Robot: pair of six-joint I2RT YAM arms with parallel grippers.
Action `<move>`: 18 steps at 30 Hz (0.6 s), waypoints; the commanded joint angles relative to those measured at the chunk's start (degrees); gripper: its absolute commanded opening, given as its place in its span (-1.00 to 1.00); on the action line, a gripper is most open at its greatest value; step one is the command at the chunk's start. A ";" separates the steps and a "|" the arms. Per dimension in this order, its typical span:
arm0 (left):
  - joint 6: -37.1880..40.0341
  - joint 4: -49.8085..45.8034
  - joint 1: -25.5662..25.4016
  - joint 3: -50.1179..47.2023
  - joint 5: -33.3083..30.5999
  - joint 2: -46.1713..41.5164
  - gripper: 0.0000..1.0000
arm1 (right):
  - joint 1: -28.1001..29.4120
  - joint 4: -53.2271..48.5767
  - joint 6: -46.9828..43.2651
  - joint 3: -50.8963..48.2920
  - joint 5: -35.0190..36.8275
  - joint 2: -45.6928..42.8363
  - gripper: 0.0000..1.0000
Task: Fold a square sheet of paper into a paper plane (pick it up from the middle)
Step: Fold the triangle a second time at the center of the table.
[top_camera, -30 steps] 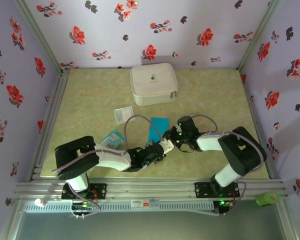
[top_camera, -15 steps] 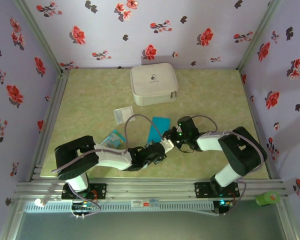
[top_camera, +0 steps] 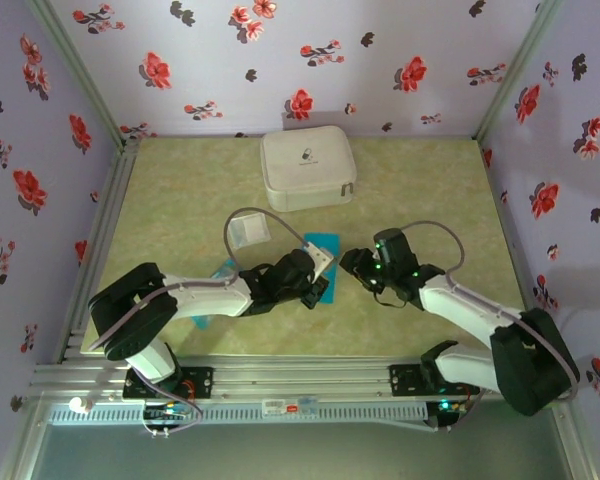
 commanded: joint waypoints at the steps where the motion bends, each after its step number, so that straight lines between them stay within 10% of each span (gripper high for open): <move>1: -4.32 -1.70 1.12 1.40 5.91 -1.21 -1.00 | -0.32 -4.28 -0.91 -2.09 1.90 -2.39 -0.11; 9: -8.56 -1.11 3.70 0.93 8.53 -1.72 -1.00 | 0.51 0.48 -0.33 -4.64 -4.29 -0.86 -0.77; 18: -10.42 -0.17 4.23 0.20 8.74 -1.94 -1.00 | 5.82 4.55 0.04 -3.77 -5.96 5.49 -0.98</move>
